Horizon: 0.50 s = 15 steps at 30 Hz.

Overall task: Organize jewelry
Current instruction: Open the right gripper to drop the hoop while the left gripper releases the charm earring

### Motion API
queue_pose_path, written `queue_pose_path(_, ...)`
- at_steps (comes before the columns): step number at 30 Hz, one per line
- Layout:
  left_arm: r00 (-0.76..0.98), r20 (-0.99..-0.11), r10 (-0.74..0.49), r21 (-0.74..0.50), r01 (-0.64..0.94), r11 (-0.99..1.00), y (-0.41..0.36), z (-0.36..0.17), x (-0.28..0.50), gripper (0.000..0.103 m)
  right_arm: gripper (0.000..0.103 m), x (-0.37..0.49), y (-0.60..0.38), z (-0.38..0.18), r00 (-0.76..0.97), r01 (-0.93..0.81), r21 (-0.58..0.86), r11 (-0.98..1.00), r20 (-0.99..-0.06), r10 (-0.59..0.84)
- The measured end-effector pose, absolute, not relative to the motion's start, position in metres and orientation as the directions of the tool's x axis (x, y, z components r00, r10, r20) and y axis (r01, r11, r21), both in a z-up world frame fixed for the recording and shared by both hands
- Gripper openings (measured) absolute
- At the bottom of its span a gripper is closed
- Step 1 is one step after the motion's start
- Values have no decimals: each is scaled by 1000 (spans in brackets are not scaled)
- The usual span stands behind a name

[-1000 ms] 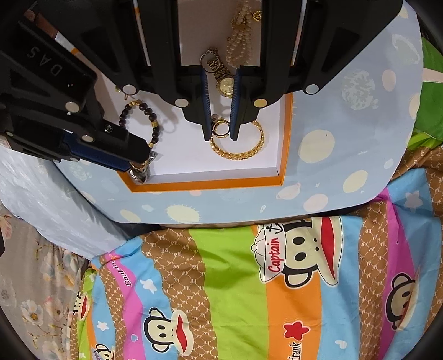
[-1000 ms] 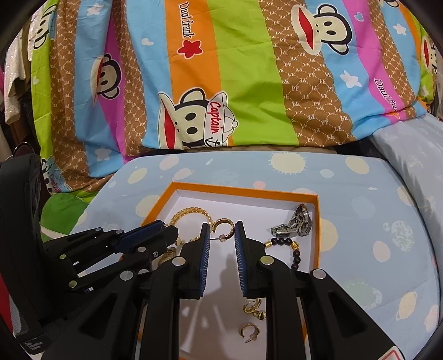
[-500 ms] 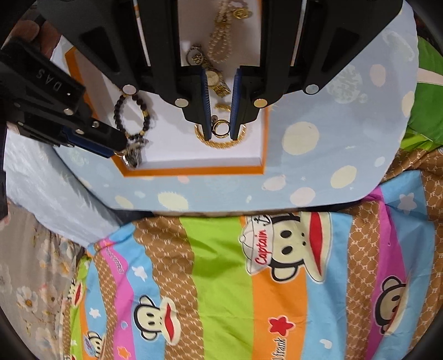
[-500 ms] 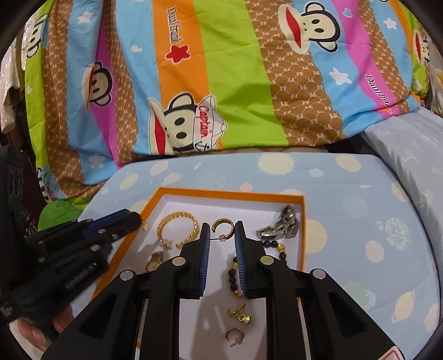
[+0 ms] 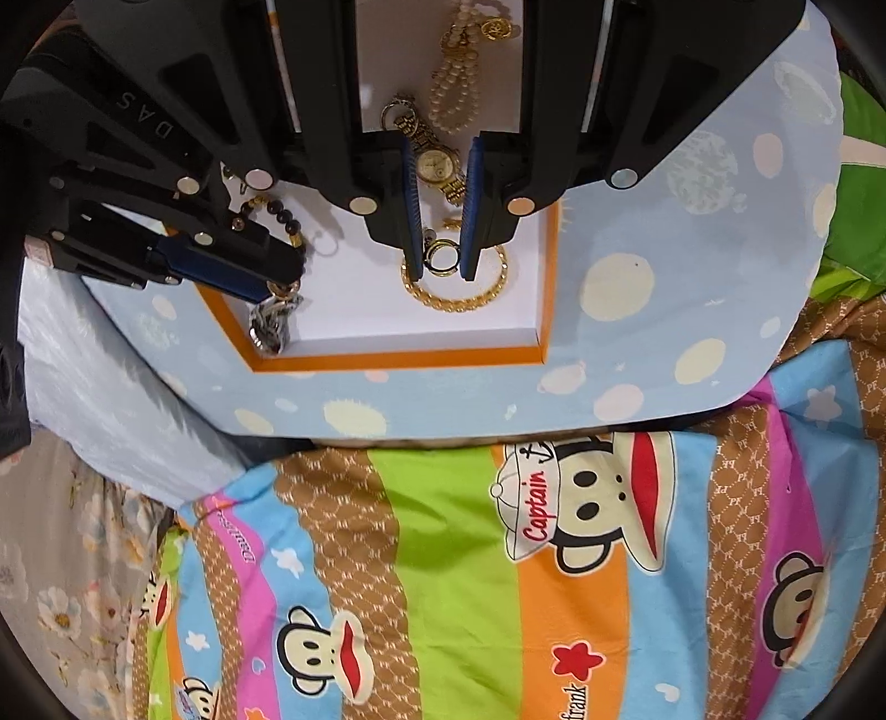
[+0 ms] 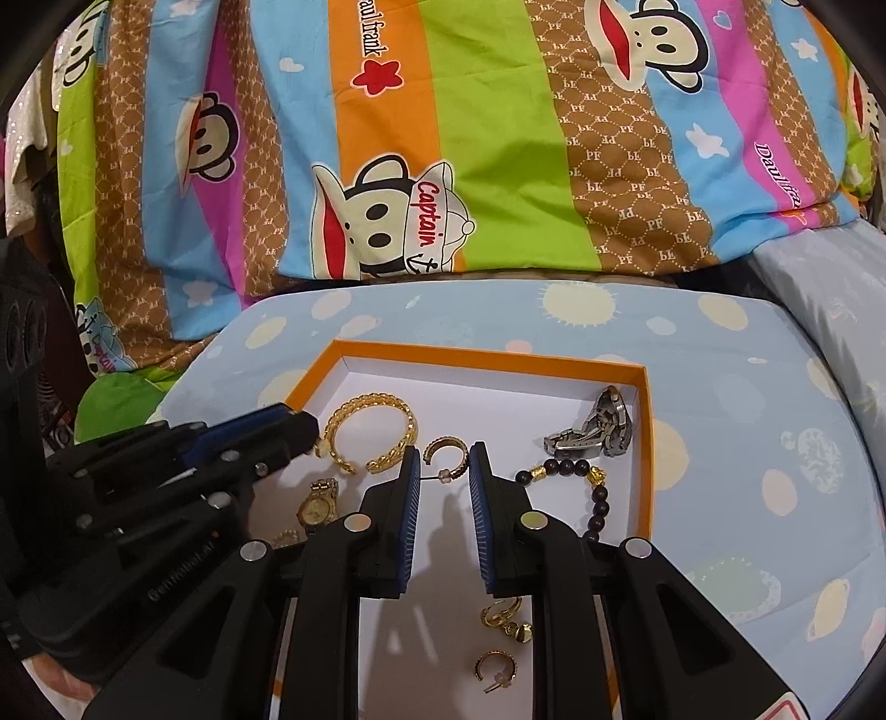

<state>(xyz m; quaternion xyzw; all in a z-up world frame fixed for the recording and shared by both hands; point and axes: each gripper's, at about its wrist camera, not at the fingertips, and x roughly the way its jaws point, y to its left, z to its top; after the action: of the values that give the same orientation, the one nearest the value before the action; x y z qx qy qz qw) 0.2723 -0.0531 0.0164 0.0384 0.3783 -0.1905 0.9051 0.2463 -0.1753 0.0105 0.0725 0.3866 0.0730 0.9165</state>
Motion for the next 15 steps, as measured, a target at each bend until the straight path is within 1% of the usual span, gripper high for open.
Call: queue_pose_path(15,625,-721,-299,-56,378,924,-59,4,276,13,17,252,-169,-1,667,-85,180,980,-720,190)
